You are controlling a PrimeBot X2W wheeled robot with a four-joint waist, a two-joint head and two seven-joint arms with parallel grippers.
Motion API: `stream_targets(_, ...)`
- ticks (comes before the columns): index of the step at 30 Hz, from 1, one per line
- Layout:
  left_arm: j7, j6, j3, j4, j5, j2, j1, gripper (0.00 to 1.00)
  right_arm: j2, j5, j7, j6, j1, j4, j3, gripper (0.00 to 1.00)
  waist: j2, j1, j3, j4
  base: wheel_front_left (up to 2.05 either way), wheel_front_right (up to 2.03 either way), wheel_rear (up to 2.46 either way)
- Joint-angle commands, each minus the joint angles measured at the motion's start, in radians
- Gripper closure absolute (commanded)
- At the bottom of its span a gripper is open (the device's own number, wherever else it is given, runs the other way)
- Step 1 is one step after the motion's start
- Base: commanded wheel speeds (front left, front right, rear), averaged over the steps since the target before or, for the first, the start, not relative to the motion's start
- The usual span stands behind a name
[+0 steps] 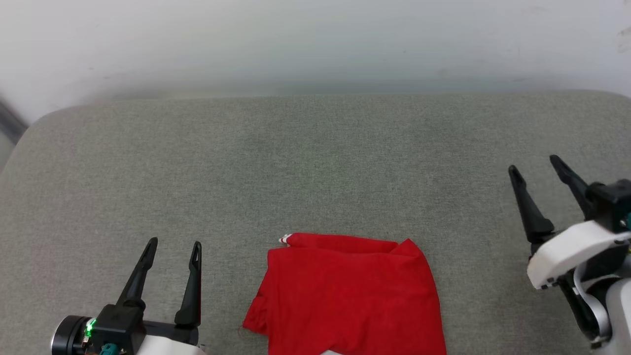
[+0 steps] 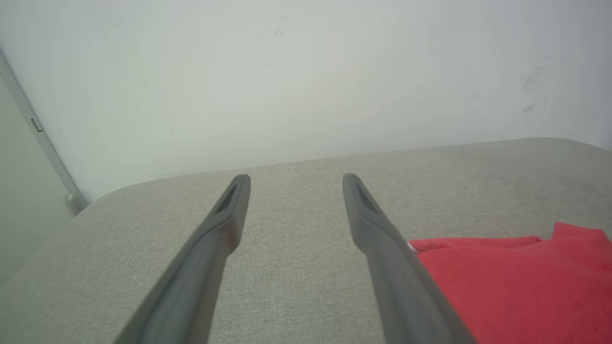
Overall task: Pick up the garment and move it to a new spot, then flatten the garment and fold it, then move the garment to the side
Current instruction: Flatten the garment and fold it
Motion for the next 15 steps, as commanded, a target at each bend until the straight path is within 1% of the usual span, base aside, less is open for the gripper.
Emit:
stream_targets(1, -0.002, -0.001, -0.001, -0.001, -0.005, -0.002, -0.006, 0.00, -0.008, -0.008, -0.030, -0.001, 0.025, -0.015, -0.012, 0.00, -0.0001, 0.0000, 0.000, -0.003, 0.00, 0.00, 0.00)
stream_targets(3, -0.002, -0.001, -0.002, -0.003, -0.005, -0.001, -0.006, 0.00, -0.005, -0.008, -0.077, 0.000, 0.064, -0.035, -0.035, 0.00, -0.0001, 0.0000, 0.003, -0.006, 0.00, 0.00, 0.00)
stream_targets(7, -0.002, -0.001, -0.002, -0.013, -0.012, -0.002, -0.010, 0.00, 0.027, -0.001, -0.157, 0.000, 0.138, -0.083, -0.082, 0.00, -0.0001, 0.0000, 0.010, -0.007, 0.00, 0.00, 0.00)
stream_targets(13, -0.002, -0.001, -0.001, -0.019, -0.019, -0.001, -0.012, 0.00, 0.066, -0.015, -0.228, -0.001, 0.225, -0.140, -0.090, 0.00, -0.0001, 0.0000, 0.013, -0.006, 0.00, 0.00, 0.00)
stream_targets(15, -0.002, -0.001, -0.002, -0.022, -0.020, -0.002, -0.011, 0.00, 0.091, -0.017, -0.238, 0.000, 0.246, -0.148, -0.097, 0.00, -0.0001, 0.0000, 0.011, -0.004, 0.00, 0.00, 0.00)
